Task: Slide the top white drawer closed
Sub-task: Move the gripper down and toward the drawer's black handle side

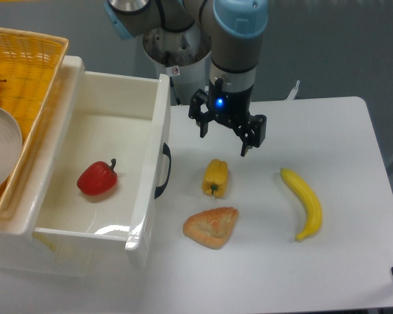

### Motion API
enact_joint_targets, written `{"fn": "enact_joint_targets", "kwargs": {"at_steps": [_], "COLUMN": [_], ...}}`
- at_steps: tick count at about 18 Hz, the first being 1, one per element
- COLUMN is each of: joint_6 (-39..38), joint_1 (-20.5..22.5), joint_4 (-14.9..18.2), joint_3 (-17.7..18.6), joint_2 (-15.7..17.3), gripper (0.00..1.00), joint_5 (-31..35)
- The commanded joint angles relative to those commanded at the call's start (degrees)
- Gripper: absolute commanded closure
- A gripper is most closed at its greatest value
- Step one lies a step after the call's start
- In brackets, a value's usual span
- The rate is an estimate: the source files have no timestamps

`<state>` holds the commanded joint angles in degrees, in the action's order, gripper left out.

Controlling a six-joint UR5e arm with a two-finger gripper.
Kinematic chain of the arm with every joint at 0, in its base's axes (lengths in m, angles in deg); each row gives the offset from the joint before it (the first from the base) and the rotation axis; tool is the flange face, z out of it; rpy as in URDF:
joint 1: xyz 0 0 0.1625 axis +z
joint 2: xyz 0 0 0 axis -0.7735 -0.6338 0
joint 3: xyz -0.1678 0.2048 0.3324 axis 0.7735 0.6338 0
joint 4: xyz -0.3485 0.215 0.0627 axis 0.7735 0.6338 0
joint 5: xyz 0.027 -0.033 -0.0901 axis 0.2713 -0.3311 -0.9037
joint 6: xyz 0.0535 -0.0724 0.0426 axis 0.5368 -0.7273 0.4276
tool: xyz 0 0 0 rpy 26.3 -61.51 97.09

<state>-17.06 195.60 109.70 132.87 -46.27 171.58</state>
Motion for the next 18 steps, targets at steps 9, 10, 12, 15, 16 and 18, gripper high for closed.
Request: {"fn": "enact_joint_targets", "kwargs": {"at_steps": [9,10,12,15,16,18], "joint_6": [0.0,-0.8,-3.7,-5.8,-5.9,-6.0], "joint_1": [0.1,0.0,-0.3,-0.2,-0.3,-0.2], "joint_4": [-0.1,-0.3,-0.4,-0.5,-0.5,-0.5], "joint_3": [0.4,0.4,0.5,0.1,0.2,0.3], "joint_2": [-2.2,-3.0,-5.0,-6.2,-6.4,-7.2], "gripper": [0.0,0.0,0.0,0.0,0.0,0.0], "joint_5": [0.2,0.6,0.4,0.2,0.2,0.3]}}
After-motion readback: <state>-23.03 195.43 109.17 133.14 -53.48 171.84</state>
